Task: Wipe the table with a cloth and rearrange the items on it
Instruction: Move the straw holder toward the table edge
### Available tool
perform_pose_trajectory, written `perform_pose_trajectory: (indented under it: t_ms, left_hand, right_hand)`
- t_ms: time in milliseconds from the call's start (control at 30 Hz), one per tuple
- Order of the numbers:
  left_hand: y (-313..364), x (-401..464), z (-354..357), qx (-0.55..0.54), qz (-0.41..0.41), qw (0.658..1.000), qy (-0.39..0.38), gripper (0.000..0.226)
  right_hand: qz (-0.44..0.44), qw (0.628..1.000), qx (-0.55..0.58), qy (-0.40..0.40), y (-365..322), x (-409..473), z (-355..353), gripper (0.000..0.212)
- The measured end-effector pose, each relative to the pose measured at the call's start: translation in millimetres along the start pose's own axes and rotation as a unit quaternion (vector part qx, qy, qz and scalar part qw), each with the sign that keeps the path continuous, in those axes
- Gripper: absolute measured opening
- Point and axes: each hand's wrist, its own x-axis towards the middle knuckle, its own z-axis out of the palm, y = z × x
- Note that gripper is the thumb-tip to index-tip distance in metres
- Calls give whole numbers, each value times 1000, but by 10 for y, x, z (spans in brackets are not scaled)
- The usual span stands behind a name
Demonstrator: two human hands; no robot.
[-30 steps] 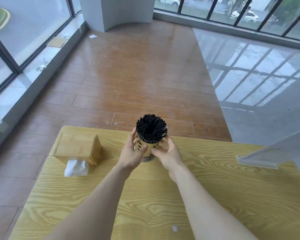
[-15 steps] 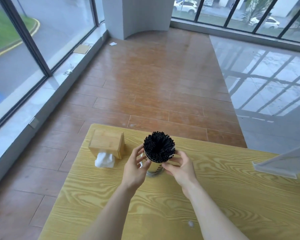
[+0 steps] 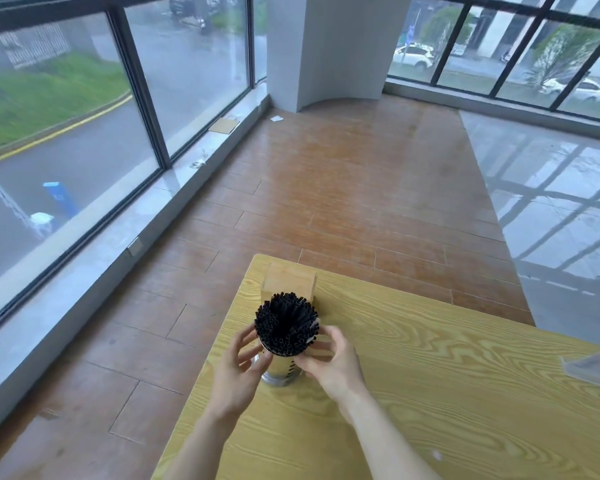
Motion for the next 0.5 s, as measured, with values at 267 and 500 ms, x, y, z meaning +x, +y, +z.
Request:
perform_pose_trajectory:
  t_ms: [267, 500]
  left_hand:
    - [-149, 130, -656, 37, -8, 999, 8, 51]
    - [-295, 202, -718, 46, -31, 998, -29, 65]
  right_hand:
    - [11, 998, 0, -65, -183, -133, 671, 62]
    - [35, 995, -2, -97, -172, -135, 776, 69]
